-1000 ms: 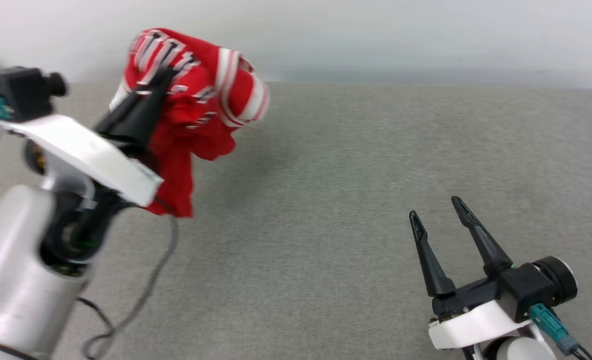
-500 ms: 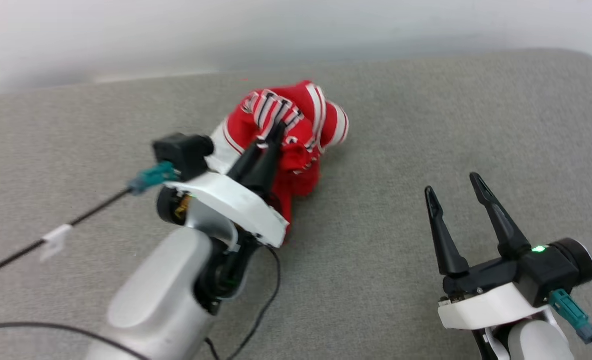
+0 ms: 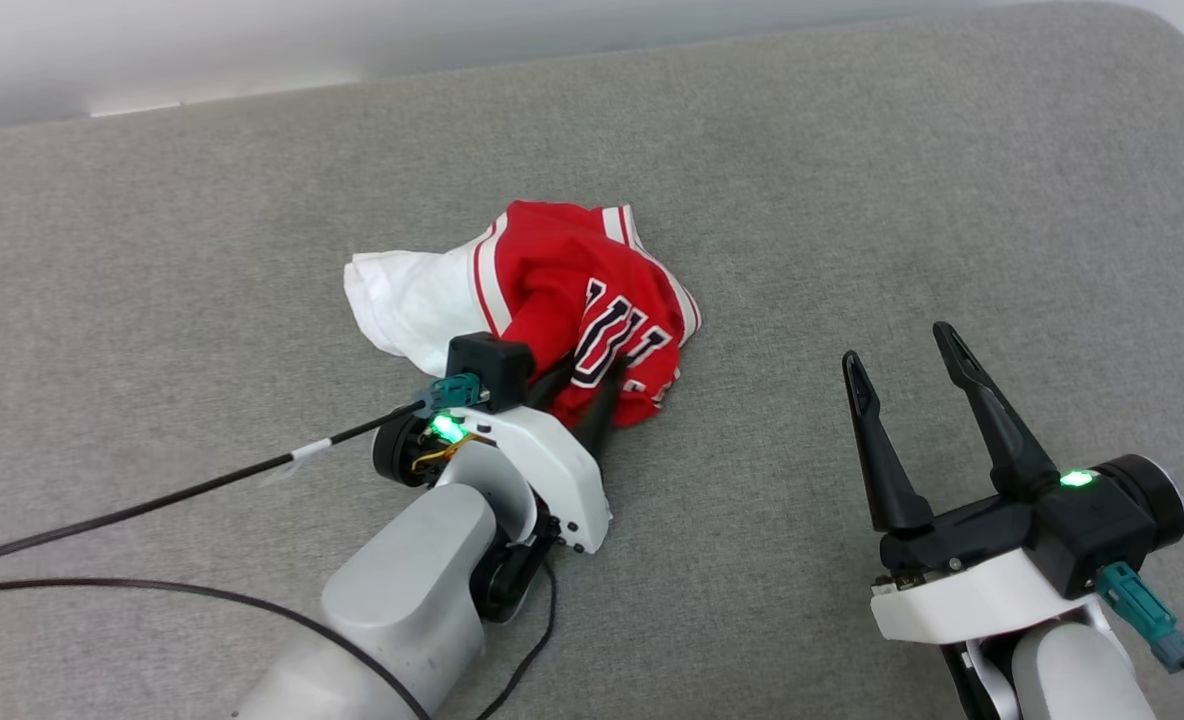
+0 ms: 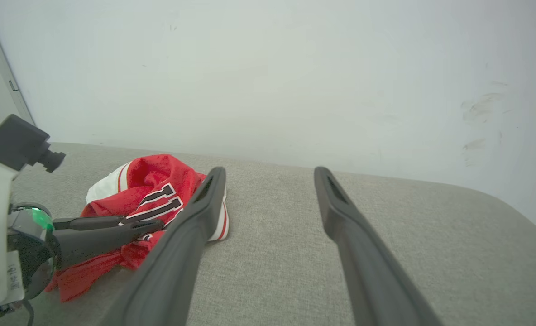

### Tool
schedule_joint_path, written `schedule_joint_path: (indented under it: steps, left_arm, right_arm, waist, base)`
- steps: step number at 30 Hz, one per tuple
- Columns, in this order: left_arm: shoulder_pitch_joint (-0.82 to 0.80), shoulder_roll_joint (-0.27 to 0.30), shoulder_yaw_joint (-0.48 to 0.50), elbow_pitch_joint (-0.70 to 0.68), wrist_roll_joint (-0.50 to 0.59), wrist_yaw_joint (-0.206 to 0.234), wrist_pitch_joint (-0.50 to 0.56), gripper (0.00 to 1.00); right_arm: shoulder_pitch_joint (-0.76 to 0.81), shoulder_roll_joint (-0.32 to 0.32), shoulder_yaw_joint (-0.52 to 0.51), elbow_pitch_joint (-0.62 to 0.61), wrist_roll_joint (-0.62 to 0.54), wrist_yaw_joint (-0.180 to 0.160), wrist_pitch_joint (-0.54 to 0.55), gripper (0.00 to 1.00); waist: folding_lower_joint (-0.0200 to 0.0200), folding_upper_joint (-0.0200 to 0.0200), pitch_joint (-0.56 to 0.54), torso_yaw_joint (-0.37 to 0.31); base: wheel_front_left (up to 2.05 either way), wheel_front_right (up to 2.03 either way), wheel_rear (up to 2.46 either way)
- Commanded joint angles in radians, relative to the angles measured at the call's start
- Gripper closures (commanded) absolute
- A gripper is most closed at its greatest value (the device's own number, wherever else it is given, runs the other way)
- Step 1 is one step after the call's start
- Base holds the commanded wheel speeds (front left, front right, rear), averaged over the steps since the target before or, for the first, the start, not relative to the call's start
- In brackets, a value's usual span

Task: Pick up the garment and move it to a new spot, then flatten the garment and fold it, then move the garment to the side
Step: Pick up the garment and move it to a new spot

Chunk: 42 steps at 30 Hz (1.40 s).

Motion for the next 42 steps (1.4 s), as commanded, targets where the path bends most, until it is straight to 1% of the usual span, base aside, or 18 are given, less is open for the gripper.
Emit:
schedule_joint_path:
  steps: [1,4,7,9,12,15,17,19,20,24,26,31,35,39,42]
  left_arm:
    - [-0.013,-0.011,0.003,0.029,0.001,-0.012,-0.023,0.00]
    - [-0.019,-0.015,0.010,0.044,0.015,-0.034,-0.057,0.00]
    - [-0.003,-0.007,0.035,0.016,0.031,-0.051,-0.074,0.00]
    - [0.011,0.012,0.060,-0.019,0.054,-0.043,-0.078,0.00]
    - [0.046,0.050,0.132,-0.120,0.102,-0.020,-0.079,0.00]
    - [0.102,0.094,0.207,-0.228,0.158,-0.001,-0.077,0.00]
    - [0.145,0.132,0.253,-0.294,0.202,0.015,-0.077,0.00]
    - [0.196,0.170,0.285,-0.352,0.247,0.027,-0.078,0.00]
    - [0.196,0.170,0.285,-0.352,0.247,0.027,-0.078,0.00]
    - [0.311,0.234,0.348,-0.455,0.316,0.046,-0.078,0.00]
    - [0.376,0.253,0.375,-0.496,0.342,0.055,-0.078,0.00]
    - [0.510,0.249,0.414,-0.562,0.419,0.087,-0.078,0.00]
    - [0.597,0.199,0.465,-0.611,0.443,0.106,-0.078,0.00]
    - [0.658,0.150,0.501,-0.664,0.491,0.098,-0.078,0.00]
    - [0.684,0.123,0.534,-0.687,0.515,0.082,-0.078,0.00]
  right_arm:
    - [0.003,0.003,-0.002,0.005,-0.002,-0.001,-0.002,0.00]
    - [0.014,0.003,-0.001,0.012,-0.011,-0.001,-0.002,0.00]
    - [0.024,0.003,-0.001,0.018,-0.022,-0.001,-0.002,0.00]
    - [0.038,0.002,-0.012,0.021,-0.030,-0.001,-0.002,0.00]
    - [0.053,0.002,-0.029,0.024,-0.042,-0.001,-0.002,0.00]
    - [0.073,0.002,-0.043,0.029,-0.043,-0.001,-0.002,0.00]
    - [0.084,0.002,-0.049,0.034,-0.036,-0.001,-0.002,0.00]
    - [0.089,0.002,-0.055,0.034,-0.042,-0.001,-0.002,0.00]
    - [0.089,0.002,-0.055,0.034,-0.042,-0.001,-0.002,0.00]
    - [0.102,0.003,-0.061,0.028,-0.041,-0.001,-0.002,0.00]
    - [0.105,0.003,-0.059,0.023,-0.037,-0.001,-0.002,0.00]
    - [0.127,0.002,-0.074,0.014,-0.015,-0.001,-0.002,0.00]
    - [0.129,0.002,-0.076,0.008,-0.002,-0.001,-0.002,0.00]
    - [0.137,0.002,-0.078,0.002,-0.003,-0.001,-0.002,0.00]
    - [0.140,0.002,-0.078,0.000,0.000,-0.001,-0.002,0.00]
  waist:
    - [-0.0001,0.0000,-0.015,0.015]
    - [-0.0001,0.0000,-0.045,0.035]
    - [-0.0001,0.0000,-0.081,0.056]
    - [-0.0001,0.0000,-0.108,0.075]
    - [-0.0001,0.0000,-0.146,0.103]
    - [-0.0001,0.0000,-0.184,0.131]
    - [-0.0001,0.0000,-0.206,0.147]
    - [-0.0001,0.0000,-0.223,0.160]
    - [-0.0001,0.0000,-0.223,0.160]
    - [-0.0001,0.0000,-0.247,0.176]
    - [-0.0001,0.0000,-0.254,0.179]
    - [-0.0001,0.0000,-0.265,0.187]
    - [-0.0001,0.0000,-0.270,0.182]
    - [-0.0001,0.0000,-0.271,0.179]
    - [-0.0001,0.0000,-0.269,0.173]
  base:
    - [0.00,0.00,0.00]
    - [0.00,0.00,0.00]
    - [0.00,0.00,0.00]
    - [0.00,0.00,0.00]
    - [0.00,0.00,0.00]
    - [0.00,0.00,0.00]
    - [0.00,0.00,0.00]
    - [0.00,0.00,0.00]
    - [0.00,0.00,0.00]
    - [0.00,0.00,0.00]
    - [0.00,0.00,0.00]
    - [0.00,0.00,0.00]
    - [0.00,0.00,0.00]
    - [0.00,0.00,0.00]
    - [0.00,0.00,0.00]
